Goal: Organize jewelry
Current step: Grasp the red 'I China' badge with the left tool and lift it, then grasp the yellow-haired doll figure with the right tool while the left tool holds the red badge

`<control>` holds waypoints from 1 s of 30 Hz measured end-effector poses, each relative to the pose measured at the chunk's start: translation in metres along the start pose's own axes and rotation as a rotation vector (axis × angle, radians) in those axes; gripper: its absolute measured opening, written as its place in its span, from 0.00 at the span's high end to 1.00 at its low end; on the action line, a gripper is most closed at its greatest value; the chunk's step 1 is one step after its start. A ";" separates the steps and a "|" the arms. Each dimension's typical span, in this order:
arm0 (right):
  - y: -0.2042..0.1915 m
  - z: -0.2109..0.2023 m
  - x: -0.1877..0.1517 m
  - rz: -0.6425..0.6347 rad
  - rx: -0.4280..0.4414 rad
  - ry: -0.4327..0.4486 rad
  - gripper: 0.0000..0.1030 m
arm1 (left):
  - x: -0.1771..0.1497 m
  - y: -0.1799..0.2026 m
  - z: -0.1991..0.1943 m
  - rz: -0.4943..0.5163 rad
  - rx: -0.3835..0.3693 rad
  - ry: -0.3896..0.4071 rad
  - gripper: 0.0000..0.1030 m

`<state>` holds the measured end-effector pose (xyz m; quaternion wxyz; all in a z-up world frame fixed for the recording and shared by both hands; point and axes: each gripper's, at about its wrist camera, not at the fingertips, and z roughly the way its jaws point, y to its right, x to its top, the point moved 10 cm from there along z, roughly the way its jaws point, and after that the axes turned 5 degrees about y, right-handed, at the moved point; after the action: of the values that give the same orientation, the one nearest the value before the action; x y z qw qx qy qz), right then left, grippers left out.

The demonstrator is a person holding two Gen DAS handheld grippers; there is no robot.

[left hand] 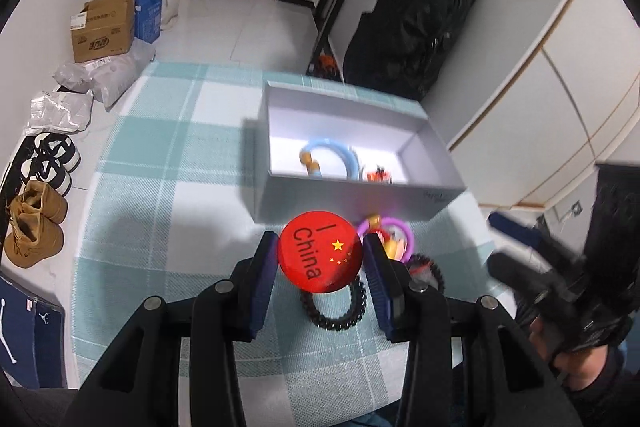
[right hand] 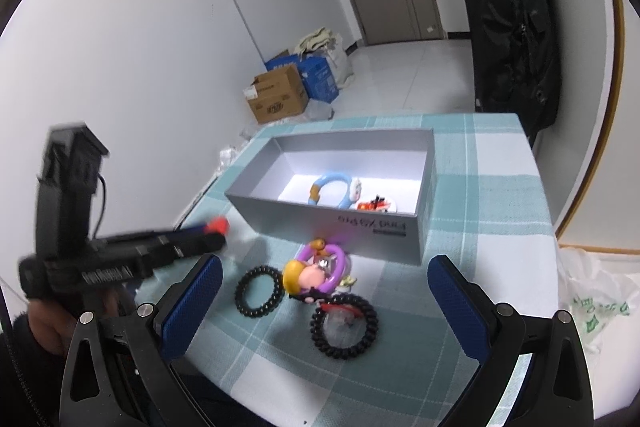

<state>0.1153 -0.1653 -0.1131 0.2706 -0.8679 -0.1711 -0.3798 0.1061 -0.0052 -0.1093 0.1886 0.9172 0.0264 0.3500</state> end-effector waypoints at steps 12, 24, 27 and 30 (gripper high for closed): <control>-0.026 0.036 -0.024 -0.137 -0.006 -0.095 0.26 | 0.021 -0.020 -0.009 -0.073 -0.025 0.060 0.64; -0.035 0.067 -0.039 -0.438 -0.226 -0.126 0.59 | 0.024 -0.032 -0.007 -0.123 -0.041 0.038 0.64; -0.038 0.069 -0.044 -0.466 -0.226 -0.143 0.68 | 0.026 -0.033 -0.007 -0.127 -0.045 0.039 0.64; -0.040 0.069 -0.046 -0.462 -0.218 -0.153 0.68 | 0.026 -0.033 -0.007 -0.132 -0.047 0.037 0.64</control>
<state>0.1047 -0.0962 -0.1729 0.0681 -0.8561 -0.3425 -0.3810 0.1238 0.0320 -0.1002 0.2323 0.9022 0.0819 0.3542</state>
